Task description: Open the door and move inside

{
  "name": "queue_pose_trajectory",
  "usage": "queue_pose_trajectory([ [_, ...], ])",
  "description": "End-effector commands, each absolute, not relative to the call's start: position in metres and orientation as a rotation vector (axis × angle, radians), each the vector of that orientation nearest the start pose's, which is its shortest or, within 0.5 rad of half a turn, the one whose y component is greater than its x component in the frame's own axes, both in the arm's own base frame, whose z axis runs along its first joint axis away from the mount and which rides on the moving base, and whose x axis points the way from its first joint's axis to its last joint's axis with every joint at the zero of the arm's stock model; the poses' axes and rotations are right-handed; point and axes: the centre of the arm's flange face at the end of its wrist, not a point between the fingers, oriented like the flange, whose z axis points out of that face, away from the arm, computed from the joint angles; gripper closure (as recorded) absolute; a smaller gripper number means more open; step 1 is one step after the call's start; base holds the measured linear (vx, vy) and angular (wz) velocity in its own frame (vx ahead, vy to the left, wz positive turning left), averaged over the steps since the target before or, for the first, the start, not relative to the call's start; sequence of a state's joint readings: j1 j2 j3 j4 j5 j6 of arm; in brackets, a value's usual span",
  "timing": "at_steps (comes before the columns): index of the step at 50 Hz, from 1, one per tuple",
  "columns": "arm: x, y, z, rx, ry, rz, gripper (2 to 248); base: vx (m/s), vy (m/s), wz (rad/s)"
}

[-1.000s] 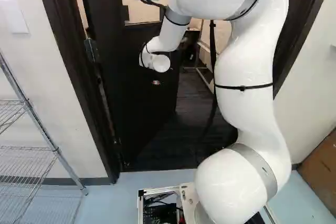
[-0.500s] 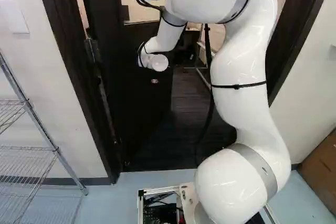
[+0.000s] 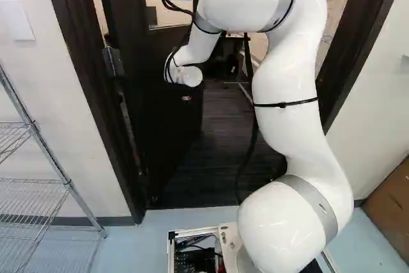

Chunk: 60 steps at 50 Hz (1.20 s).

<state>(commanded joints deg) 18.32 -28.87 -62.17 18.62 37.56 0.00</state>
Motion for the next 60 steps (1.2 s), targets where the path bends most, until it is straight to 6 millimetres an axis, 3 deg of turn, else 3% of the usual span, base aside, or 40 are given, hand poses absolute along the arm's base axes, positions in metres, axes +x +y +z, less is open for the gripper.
queue_pose_trajectory([
  [60,0.627,0.222,0.397,-2.389,-0.123,-1.706,3,0.000,0.000,0.000],
])
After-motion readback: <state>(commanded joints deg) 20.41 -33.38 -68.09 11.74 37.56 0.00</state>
